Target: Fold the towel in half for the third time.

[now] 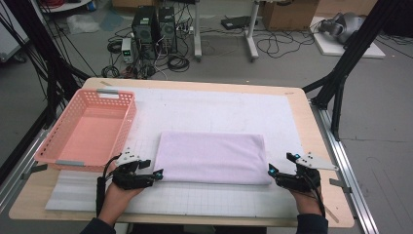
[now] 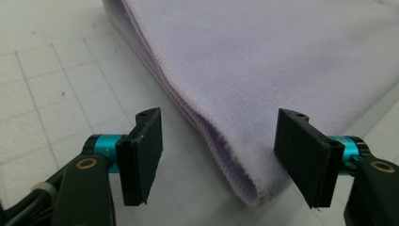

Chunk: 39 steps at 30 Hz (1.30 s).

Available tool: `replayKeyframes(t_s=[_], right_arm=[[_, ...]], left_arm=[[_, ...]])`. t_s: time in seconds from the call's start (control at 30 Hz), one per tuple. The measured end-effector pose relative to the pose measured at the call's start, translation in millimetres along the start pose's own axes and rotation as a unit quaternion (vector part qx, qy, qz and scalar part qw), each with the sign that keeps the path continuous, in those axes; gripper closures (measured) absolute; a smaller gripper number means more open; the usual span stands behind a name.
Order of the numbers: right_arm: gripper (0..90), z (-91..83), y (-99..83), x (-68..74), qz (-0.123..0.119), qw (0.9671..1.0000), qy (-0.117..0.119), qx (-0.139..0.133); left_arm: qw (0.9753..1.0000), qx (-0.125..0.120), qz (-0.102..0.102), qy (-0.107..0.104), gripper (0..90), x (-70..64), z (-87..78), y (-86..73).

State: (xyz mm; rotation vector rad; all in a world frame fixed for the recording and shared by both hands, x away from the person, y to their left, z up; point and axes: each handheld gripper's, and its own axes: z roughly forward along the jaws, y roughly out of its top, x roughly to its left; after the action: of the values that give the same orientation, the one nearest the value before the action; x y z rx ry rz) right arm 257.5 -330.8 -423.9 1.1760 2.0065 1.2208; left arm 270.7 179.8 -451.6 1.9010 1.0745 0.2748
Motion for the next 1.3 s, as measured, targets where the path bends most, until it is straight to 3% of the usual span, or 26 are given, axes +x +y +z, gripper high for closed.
replayKeyframes(t_s=[0.2,0.5,0.57,0.67,0.77,0.87,1.07,1.17,1.3], right_arm=[[17.5,3.5,0.5,3.6,-0.006,1.0,0.006,0.005],[17.5,5.5,0.9,5.9,-0.003,0.9999,0.013,0.004],[17.5,7.9,1.8,8.1,-0.007,0.9998,0.015,0.006],[17.5,12.1,3.7,12.4,-0.012,0.9997,0.021,0.009],[17.8,18.3,7.4,17.2,-0.015,0.9993,0.029,0.017],[17.7,27.6,13.9,23.6,-0.012,0.9984,0.053,0.018],[17.7,57.2,31.8,42.9,-0.038,0.9945,0.092,0.031],[17.7,77.2,46.6,53.5,-0.049,0.9926,0.105,0.037],[17.7,99.2,69.3,65.5,-0.06,0.9893,0.124,0.047]], left_arm=[[0.9999,0.011,0.006,0.003,40.1,-2.7,-0.8,-1.0],[0.9985,0.023,0.047,0.019,48.7,-15.2,-2.8,-5.1],[0.9984,0.025,0.049,0.014,52.9,-14.6,-3.1,-4.7],[0.999,0.019,0.039,-0.009,66.8,-13.8,-2.1,-5.9],[0.9992,0.018,0.021,-0.027,72.0,-8.9,-1.6,-6.1],[0.9992,0.018,0.017,-0.032,74.4,-8.2,-1.1,-5.7],[0.9995,0.017,0.018,-0.02,78.4,-12.6,-0.6,-3.1],[0.9995,0.009,0.031,-0.006,80.1,-16.7,-1.3,-0.1],[0.9993,-0.006,0.037,-0.005,80.6,-16.6,-4.7,3.5]])
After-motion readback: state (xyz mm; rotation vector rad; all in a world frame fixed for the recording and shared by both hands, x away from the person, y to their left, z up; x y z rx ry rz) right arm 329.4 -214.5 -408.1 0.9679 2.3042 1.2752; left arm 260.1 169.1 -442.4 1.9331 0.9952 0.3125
